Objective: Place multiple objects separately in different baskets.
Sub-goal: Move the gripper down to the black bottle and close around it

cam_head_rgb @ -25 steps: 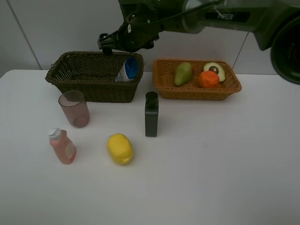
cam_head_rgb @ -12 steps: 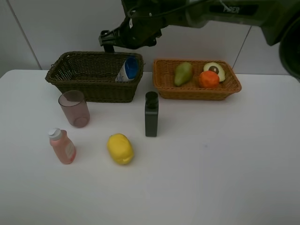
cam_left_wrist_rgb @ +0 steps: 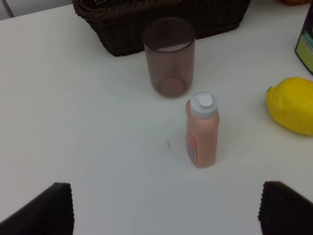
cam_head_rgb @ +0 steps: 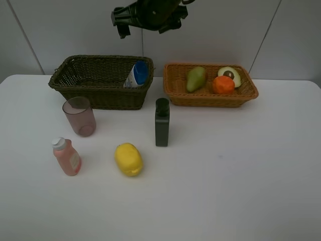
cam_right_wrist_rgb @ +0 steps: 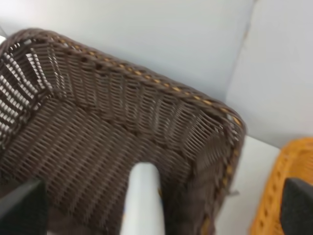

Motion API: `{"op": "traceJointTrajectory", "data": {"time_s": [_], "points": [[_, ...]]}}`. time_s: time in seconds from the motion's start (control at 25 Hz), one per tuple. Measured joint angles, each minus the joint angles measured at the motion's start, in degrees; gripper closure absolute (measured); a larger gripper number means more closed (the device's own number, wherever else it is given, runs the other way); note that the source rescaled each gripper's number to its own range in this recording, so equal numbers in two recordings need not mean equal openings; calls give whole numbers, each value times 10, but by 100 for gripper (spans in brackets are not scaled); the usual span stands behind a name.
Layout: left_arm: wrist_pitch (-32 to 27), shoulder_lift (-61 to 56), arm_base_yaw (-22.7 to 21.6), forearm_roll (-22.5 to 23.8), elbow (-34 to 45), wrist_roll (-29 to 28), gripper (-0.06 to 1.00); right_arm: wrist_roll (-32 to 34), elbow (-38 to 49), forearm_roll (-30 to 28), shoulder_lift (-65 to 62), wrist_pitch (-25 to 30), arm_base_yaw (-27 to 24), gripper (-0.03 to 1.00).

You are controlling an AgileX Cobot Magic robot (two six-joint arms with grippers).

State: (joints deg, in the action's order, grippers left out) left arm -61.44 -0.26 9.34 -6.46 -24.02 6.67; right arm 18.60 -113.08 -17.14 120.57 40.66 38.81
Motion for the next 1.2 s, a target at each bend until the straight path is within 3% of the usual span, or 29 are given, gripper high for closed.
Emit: {"op": "traceJointTrajectory", "data": {"time_s": [0.68,0.92,1.2], "points": [[0,0,0,0,0,0,-5,29,0,24,-49,249,14,-3],[0,0,0,0,0,0,-5,57,0,57,-49,286,14,-3],[0,0,0,0,0,0,-5,75,67,87,-49,264,14,-3]]}}
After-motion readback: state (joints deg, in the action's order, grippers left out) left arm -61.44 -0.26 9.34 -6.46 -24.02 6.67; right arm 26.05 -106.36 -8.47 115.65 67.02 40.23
